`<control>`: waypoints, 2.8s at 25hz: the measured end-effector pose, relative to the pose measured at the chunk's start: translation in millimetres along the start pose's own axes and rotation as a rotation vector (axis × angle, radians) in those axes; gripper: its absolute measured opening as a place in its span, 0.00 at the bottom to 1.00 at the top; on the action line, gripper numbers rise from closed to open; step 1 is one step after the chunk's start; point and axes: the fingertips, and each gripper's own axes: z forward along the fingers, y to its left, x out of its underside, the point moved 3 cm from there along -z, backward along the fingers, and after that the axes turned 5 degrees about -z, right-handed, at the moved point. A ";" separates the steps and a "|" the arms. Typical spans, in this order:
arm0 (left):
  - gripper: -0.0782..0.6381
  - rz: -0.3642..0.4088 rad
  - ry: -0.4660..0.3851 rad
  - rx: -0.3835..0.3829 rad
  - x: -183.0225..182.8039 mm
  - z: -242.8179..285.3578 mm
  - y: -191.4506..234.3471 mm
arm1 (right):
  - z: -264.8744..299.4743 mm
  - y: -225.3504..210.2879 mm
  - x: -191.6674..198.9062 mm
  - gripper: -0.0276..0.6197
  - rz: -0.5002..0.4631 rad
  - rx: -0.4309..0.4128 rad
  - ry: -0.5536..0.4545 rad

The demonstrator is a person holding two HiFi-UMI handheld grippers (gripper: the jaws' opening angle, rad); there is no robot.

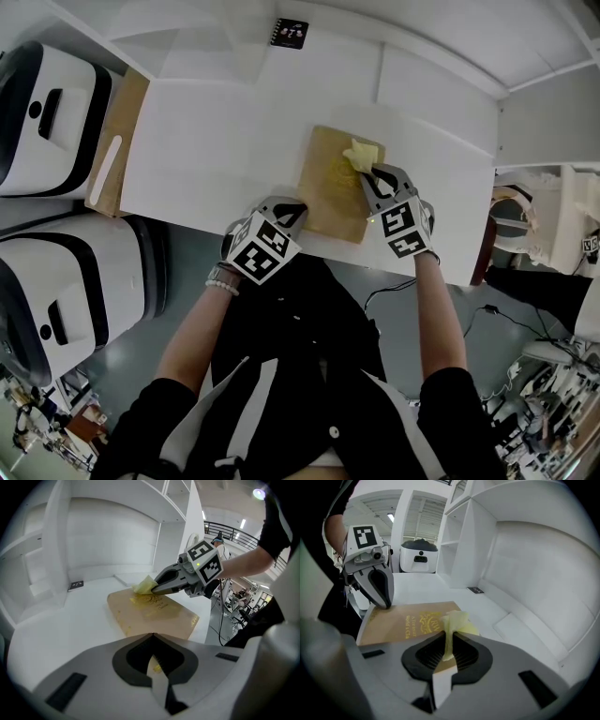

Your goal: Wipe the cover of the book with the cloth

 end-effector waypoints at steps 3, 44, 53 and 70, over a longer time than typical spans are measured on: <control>0.11 0.002 -0.001 0.000 -0.6 0.0 0.1 | -4.3 14.3 -1.4 0.10 -0.004 -0.025 -0.010; 0.11 0.014 0.007 -0.017 0.1 0.9 -0.3 | -46.6 31.8 -18.1 0.10 -0.033 -0.008 -0.049; 0.11 0.010 0.008 -0.022 0.3 1.4 -0.7 | -14.5 -49.0 2.1 0.10 0.069 0.196 0.051; 0.11 0.007 0.003 -0.007 -0.8 1.2 -1.3 | -18.2 -12.7 32.8 0.10 0.292 0.186 0.067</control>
